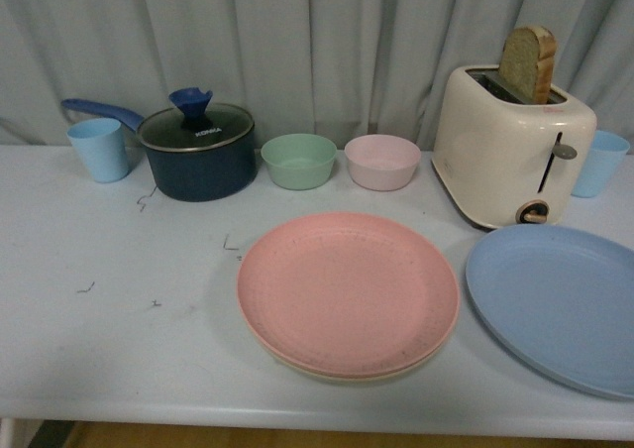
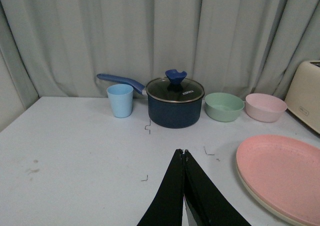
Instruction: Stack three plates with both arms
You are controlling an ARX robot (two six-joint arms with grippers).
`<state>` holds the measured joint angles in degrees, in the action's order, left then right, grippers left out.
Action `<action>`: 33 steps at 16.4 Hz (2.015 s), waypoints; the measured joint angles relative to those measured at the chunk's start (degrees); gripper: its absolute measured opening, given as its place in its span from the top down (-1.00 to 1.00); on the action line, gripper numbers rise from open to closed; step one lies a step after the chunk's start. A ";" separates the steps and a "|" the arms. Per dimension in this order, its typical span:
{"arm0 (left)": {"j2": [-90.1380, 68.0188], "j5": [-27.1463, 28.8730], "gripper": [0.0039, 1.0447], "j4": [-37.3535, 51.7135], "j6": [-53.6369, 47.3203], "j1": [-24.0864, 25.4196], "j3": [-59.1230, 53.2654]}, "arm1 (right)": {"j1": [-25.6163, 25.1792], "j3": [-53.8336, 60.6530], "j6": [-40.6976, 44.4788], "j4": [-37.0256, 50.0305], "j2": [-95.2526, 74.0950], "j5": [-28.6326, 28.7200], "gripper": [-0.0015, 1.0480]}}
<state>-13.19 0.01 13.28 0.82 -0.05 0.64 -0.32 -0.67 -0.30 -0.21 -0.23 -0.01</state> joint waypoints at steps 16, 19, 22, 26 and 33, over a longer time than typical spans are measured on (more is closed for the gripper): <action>12.76 -0.02 -0.80 -13.49 0.00 0.00 0.02 | -10.56 -23.28 2.82 1.27 -53.64 3.54 -0.87; 12.76 0.00 -0.88 -13.49 -0.04 0.00 0.02 | -13.57 -34.14 3.80 6.05 -76.43 4.50 -0.87; 12.76 -0.02 -0.88 -13.49 -0.04 0.00 0.02 | -13.97 -36.87 3.80 7.28 -81.00 4.39 -0.87; 12.76 -0.02 -0.88 -13.49 -0.04 0.00 0.02 | -14.38 -43.82 3.76 8.87 -93.98 4.79 -0.87; 12.76 0.00 -0.88 -13.49 -0.04 0.00 0.02 | -14.14 -54.01 1.70 11.43 -115.23 3.87 -0.87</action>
<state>-0.43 0.01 -0.21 0.78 -0.05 0.67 -14.46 -54.68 1.41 11.22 -115.46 3.86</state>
